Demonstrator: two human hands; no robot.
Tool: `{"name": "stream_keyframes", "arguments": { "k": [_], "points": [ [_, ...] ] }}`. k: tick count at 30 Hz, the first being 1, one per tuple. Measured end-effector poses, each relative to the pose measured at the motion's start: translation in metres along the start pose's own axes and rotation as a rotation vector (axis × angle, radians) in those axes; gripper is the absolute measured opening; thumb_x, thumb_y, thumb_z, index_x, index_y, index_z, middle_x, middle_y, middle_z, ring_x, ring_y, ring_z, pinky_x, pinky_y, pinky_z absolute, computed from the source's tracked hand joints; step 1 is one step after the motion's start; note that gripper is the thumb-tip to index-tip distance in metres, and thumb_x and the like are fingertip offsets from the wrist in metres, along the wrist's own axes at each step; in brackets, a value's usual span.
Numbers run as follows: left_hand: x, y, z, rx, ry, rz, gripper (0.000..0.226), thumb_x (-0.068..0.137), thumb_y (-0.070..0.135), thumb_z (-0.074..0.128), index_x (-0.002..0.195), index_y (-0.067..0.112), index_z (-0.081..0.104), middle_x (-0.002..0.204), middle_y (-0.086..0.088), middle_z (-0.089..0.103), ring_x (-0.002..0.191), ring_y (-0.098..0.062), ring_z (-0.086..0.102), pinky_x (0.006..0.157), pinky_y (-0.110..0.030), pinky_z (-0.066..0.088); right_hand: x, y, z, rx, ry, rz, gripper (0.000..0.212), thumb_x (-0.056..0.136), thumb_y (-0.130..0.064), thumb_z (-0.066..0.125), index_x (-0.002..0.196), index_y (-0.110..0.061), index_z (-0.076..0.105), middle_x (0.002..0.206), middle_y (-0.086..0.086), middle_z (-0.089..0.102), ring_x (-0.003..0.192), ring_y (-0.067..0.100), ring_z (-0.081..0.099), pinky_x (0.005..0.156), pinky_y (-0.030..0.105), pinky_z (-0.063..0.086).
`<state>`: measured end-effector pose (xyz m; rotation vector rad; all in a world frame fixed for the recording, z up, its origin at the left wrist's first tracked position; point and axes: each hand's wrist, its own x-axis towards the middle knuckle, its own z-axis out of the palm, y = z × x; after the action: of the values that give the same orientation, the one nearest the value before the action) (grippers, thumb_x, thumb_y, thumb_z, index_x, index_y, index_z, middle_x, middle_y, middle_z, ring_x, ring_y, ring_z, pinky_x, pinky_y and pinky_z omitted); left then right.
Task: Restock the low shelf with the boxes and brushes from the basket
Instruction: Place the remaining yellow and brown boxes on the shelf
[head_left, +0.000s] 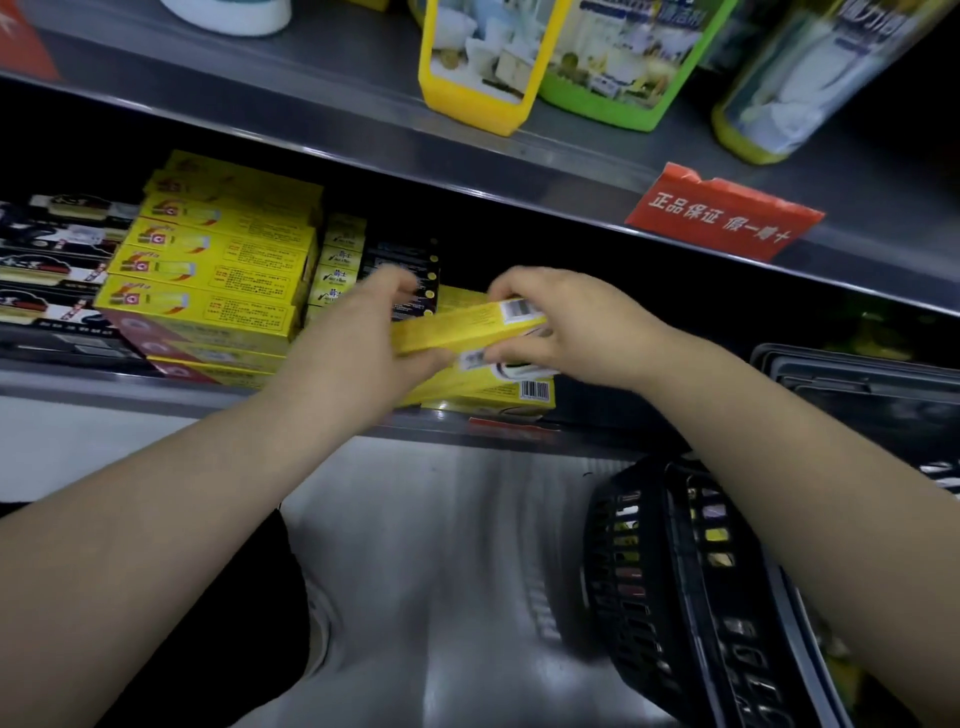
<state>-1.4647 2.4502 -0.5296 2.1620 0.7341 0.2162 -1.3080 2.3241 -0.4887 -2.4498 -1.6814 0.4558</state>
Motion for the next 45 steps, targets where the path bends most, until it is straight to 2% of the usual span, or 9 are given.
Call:
{"name": "stream_keyframes", "arguments": {
  "k": [4,9,13,18,24,28,36,41,45],
  "points": [
    [-0.001,-0.006,-0.001,0.083,0.001,-0.061,0.069,0.081,0.04,0.067,0.138,0.015,0.036,0.137,-0.005,0.05,0.124,-0.023,0.047,0.095,-0.032,0.038,-0.002,0.044,0.003,0.178,0.075,0.249,0.049,0.086,-0.045,0.059,0.124,-0.015,0.049,0.117,0.004,0.057,0.109,0.016,0.055,0.079,0.019,0.037],
    [-0.006,-0.005,0.005,0.291,-0.098,0.013,0.053,0.087,0.039,0.058,0.134,0.02,0.042,0.135,-0.002,0.053,0.118,-0.022,0.051,0.084,-0.027,0.039,0.039,0.089,0.02,-0.069,0.041,0.488,0.062,0.095,-0.052,0.038,0.144,-0.016,0.028,0.139,0.013,0.047,0.12,0.034,0.049,0.09,0.034,0.04],
    [-0.002,-0.004,0.007,0.303,-0.125,0.027,0.047,0.089,0.038,0.056,0.132,0.021,0.046,0.133,0.001,0.054,0.117,-0.018,0.052,0.078,-0.022,0.034,0.084,0.103,0.042,-0.075,0.032,0.498,0.057,0.096,-0.044,0.044,0.144,-0.019,0.027,0.143,0.013,0.04,0.127,0.034,0.042,0.102,0.042,0.038],
    [0.004,-0.002,0.006,0.284,-0.122,0.044,0.042,0.09,0.037,0.054,0.129,0.024,0.049,0.13,0.005,0.057,0.116,-0.017,0.053,0.083,-0.026,0.042,0.132,0.121,0.072,0.06,-0.058,0.585,0.051,0.099,-0.036,0.038,0.147,-0.03,0.024,0.157,0.006,0.012,0.144,0.029,0.006,0.116,0.042,0.011],
    [0.006,0.003,0.013,0.313,-0.166,0.083,0.042,0.09,0.039,0.053,0.129,0.026,0.049,0.128,0.004,0.057,0.115,-0.016,0.052,0.085,-0.026,0.042,0.133,0.135,0.109,-0.063,-0.26,0.513,0.053,0.1,-0.042,0.028,0.149,-0.025,0.019,0.155,0.012,0.02,0.139,0.033,0.025,0.114,0.047,0.023],
    [0.006,0.013,0.017,0.315,-0.198,0.119,0.042,0.09,0.039,0.053,0.129,0.026,0.048,0.128,0.005,0.057,0.116,-0.015,0.052,0.085,-0.027,0.041,0.126,0.129,0.091,-0.145,-0.35,0.481,0.059,0.1,-0.021,0.034,0.151,-0.026,0.004,0.157,0.01,0.014,0.139,0.031,0.027,0.112,0.039,0.027],
    [-0.009,0.063,0.036,0.27,-0.224,0.243,0.039,0.091,0.036,0.05,0.129,0.025,0.049,0.131,0.004,0.054,0.117,-0.017,0.05,0.092,-0.035,0.045,0.031,0.072,-0.009,0.143,-0.219,0.276,0.042,0.092,-0.025,0.057,0.132,-0.014,0.05,0.13,0.004,0.056,0.114,0.014,0.053,0.101,0.025,0.04],
    [-0.03,0.109,0.064,0.217,-0.222,0.445,0.041,0.092,0.034,0.049,0.132,0.023,0.047,0.13,0.004,0.054,0.12,-0.017,0.047,0.098,-0.034,0.039,-0.102,0.063,-0.055,0.531,0.063,0.277,0.015,0.091,-0.012,0.058,0.104,-0.013,0.064,0.093,0.002,0.069,0.073,0.004,0.062,0.067,0.013,0.048],
    [-0.049,0.144,0.091,0.191,-0.256,0.663,0.041,0.092,0.033,0.049,0.132,0.024,0.047,0.13,0.006,0.052,0.121,-0.015,0.042,0.098,-0.025,0.031,-0.184,0.087,-0.05,0.735,0.112,0.451,0.018,0.094,-0.014,0.051,0.083,-0.013,0.065,0.067,-0.004,0.068,0.053,0.003,0.051,0.048,0.009,0.036]
  ]
}}
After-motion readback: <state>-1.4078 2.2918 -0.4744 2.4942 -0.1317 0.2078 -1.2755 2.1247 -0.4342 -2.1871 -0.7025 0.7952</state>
